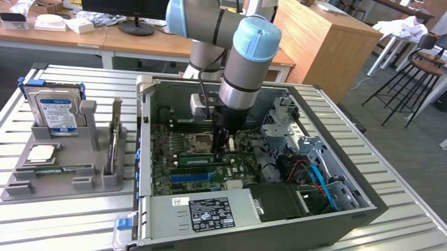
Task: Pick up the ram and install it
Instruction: 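Insert the ram into the slot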
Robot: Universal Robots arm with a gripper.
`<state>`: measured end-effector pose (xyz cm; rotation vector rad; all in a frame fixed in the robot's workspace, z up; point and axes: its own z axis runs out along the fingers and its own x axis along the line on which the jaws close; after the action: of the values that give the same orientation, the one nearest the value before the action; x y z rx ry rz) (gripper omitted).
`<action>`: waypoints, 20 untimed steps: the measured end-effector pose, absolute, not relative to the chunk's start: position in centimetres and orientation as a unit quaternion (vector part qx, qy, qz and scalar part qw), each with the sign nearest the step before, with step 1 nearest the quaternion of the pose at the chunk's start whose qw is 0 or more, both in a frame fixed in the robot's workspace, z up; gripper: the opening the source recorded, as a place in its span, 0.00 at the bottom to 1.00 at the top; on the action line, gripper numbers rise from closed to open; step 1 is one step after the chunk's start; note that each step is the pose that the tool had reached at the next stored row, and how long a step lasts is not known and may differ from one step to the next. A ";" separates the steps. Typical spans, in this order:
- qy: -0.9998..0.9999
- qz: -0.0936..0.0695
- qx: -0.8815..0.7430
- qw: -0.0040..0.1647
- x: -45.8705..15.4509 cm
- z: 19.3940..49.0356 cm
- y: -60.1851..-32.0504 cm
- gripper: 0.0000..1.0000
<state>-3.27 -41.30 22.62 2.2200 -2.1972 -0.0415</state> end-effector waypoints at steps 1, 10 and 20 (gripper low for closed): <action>-0.703 -0.013 0.711 0.009 -3.3 22.6 -41.3 0.36; -0.703 -0.013 0.711 0.009 -3.3 23.3 -41.3 0.36; -0.703 -0.013 0.711 0.009 -3.3 26.7 -41.3 0.36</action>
<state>-3.27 -41.30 26.74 2.2199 -2.1972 -0.0415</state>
